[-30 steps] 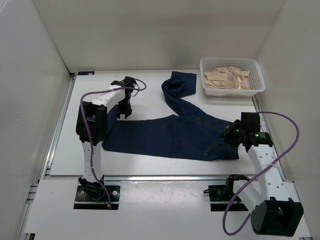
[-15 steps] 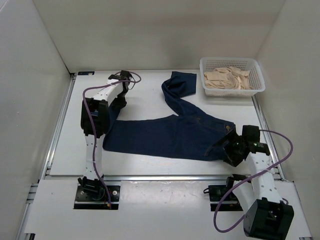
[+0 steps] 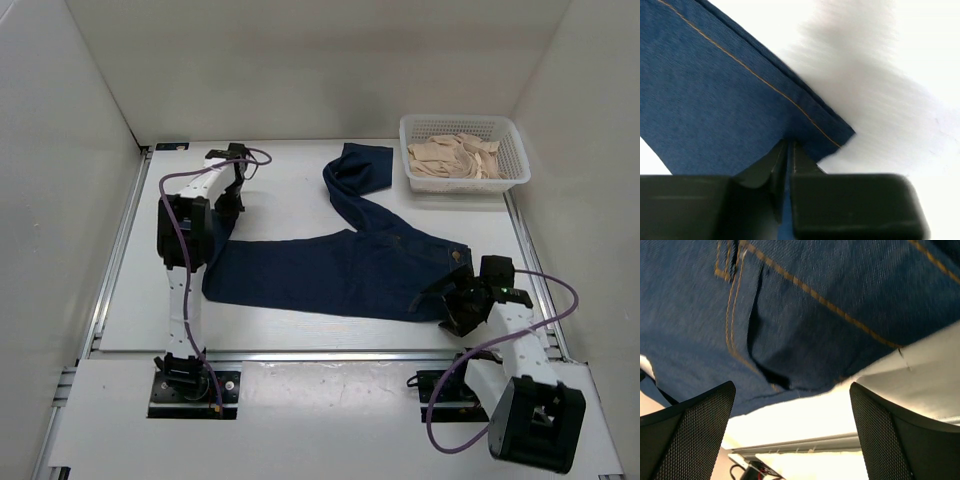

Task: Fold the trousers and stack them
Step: Flatten the trousers out

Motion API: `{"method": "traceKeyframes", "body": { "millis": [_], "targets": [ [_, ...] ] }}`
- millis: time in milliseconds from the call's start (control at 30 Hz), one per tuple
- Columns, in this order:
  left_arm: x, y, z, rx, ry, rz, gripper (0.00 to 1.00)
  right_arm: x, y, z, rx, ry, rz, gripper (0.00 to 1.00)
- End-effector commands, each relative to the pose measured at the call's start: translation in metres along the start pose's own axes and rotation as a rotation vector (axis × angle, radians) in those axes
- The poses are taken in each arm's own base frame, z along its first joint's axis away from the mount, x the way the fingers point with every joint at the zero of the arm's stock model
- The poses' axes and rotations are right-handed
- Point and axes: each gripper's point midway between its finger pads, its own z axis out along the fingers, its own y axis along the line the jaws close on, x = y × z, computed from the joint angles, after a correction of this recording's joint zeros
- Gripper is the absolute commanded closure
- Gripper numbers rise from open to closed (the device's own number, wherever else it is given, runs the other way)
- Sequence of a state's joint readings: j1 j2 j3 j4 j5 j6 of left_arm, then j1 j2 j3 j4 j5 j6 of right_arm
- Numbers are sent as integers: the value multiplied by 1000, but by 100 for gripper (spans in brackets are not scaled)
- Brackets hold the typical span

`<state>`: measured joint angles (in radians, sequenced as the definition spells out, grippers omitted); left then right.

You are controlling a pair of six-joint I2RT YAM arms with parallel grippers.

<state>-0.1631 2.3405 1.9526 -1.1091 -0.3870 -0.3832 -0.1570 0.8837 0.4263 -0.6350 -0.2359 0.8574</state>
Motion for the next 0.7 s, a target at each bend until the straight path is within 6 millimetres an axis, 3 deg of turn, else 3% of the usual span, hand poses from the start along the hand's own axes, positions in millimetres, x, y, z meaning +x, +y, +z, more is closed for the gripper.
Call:
{"method": "traceKeyframes", "body": {
  "millis": [0,133,233,300,367,500,667],
  "targets": [
    [-16,3,-7,12,-22,-3,86,-23,20,10,-48,-52,18,0],
    [-13,8,-3,-29,-3,-12,90,-34,26,12,-36,-60,17,0],
    [-25,22,-38,-22,-80,-82,90,-42,30,8,-42,-87,11,0],
    [-36,20,-57,30,-134,-110,90,-41,25,6,-24,-94,3,0],
    [-39,17,-76,97,-159,-116,73,-46,25,3,-14,-121,-11,0],
    [-38,6,-81,116,-166,-88,30,-47,21,3,-5,-120,-19,2],
    [-29,-18,-60,115,-121,-30,25,-47,23,-2,-26,-130,-36,1]
  ]
}}
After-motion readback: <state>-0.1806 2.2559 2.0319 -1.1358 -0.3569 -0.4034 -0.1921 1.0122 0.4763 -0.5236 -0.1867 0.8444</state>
